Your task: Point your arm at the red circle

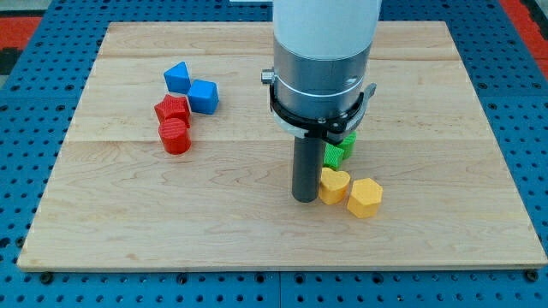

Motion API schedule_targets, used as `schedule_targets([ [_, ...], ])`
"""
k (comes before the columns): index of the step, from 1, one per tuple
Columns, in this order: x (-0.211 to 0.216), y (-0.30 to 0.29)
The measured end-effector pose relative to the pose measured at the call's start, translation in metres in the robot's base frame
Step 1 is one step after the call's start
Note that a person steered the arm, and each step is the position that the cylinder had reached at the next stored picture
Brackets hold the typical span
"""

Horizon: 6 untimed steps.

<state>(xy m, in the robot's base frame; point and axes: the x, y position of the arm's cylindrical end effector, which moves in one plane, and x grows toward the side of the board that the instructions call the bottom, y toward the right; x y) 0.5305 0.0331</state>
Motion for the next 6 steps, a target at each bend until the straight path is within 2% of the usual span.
schedule_targets([
  [3, -0.002, -0.002],
  [4, -0.012, -0.053],
  [5, -0.026, -0.137],
  [6, -0.064, -0.199],
])
